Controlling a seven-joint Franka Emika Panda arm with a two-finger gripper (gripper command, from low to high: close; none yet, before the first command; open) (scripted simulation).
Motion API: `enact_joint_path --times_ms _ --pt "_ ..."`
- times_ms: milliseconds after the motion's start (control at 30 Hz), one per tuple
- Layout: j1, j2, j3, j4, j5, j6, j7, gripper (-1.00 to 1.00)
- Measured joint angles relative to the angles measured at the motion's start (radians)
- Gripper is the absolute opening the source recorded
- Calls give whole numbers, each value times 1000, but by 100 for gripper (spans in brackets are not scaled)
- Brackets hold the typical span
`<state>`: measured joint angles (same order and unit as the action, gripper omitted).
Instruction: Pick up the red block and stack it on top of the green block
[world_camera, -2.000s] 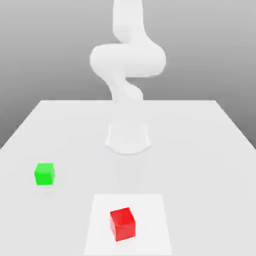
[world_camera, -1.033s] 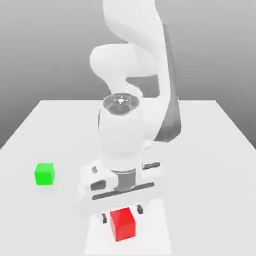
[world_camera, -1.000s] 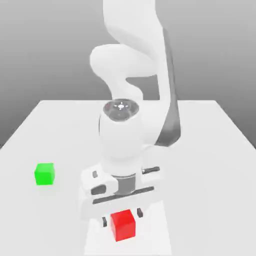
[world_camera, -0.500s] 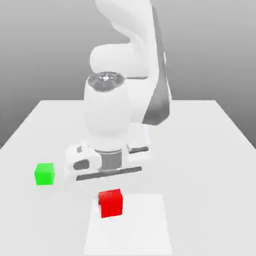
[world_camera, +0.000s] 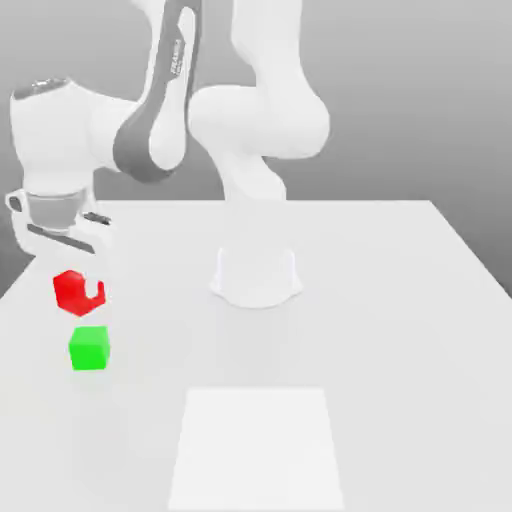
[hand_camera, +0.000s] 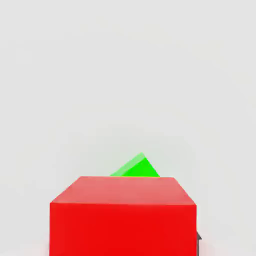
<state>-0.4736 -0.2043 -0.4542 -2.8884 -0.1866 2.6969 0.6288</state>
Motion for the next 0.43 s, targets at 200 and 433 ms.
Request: enact_joint_path --times_ms 200,433 --pt "52 111 -27 4 110 104 -76 -100" --pt "80 247 -8 2 291 226 -202 100"
